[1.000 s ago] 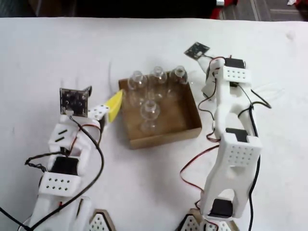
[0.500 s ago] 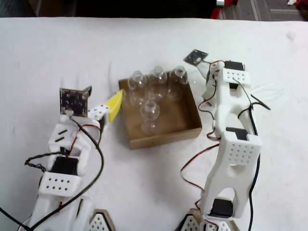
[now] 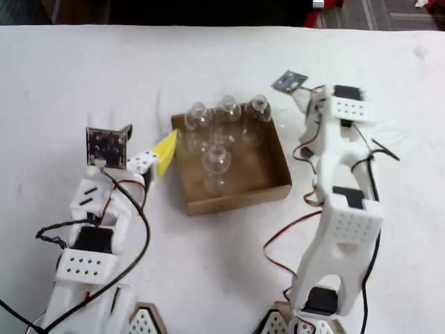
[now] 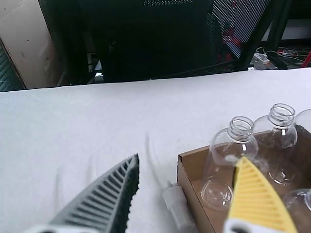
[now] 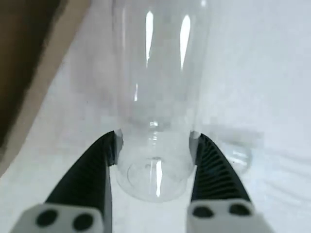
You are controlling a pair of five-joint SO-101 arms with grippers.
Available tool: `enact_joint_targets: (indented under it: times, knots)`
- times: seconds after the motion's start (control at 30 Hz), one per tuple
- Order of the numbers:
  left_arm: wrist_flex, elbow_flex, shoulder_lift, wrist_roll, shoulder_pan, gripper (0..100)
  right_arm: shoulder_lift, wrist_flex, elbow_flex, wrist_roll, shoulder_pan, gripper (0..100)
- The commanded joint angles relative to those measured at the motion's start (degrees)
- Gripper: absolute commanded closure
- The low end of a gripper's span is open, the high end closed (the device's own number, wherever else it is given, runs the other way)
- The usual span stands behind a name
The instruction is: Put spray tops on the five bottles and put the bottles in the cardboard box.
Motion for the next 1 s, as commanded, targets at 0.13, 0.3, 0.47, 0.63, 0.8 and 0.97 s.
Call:
enact_joint_targets:
  times: [0.13, 0.3, 0.47, 0.63, 0.8, 0.97]
  knots:
    - [-1.49, -0.62, -1.80, -0.79, 0.66, 71, -13.85, 14.99, -0.44, 14.77, 10.33, 95.0]
    - [-1.49, -0.62, -1.80, -0.79, 0.66, 71, -16.40, 17.98, -0.44, 19.60, 19.91, 95.0]
    - [-1.49, -0.62, -1.80, -0.79, 0.66, 71, -16.40, 17.63, 1.76, 25.58, 27.30, 95.0]
    - [-1.49, -0.62, -1.80, -0.79, 0.66, 71, -16.40, 15.16, 10.20, 34.11, 28.88, 95.0]
    - [-1.49, -0.53, -1.80, -0.79, 0.57, 71, -16.40, 0.48, 18.90, 35.52, 28.62, 95.0]
    - [-1.49, -0.53, -1.80, -0.79, 0.57, 71, -16.40, -12.26, 26.55, 35.60, 28.79, 94.7]
